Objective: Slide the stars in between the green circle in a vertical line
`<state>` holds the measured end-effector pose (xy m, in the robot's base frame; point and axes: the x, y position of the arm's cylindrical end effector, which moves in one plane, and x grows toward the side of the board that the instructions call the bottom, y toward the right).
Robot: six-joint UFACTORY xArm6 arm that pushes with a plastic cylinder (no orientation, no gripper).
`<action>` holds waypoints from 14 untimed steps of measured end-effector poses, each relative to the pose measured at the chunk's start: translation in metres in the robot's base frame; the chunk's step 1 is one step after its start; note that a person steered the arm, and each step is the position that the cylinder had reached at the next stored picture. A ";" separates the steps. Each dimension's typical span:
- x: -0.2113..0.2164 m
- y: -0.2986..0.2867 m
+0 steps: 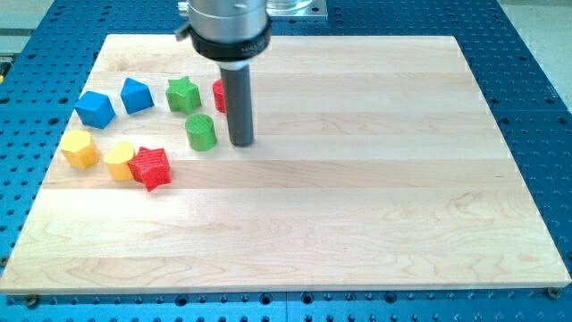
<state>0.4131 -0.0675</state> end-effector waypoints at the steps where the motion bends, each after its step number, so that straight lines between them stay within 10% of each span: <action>1: -0.001 -0.016; 7: -0.039 -0.069; 14: 0.054 0.064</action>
<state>0.4672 -0.0035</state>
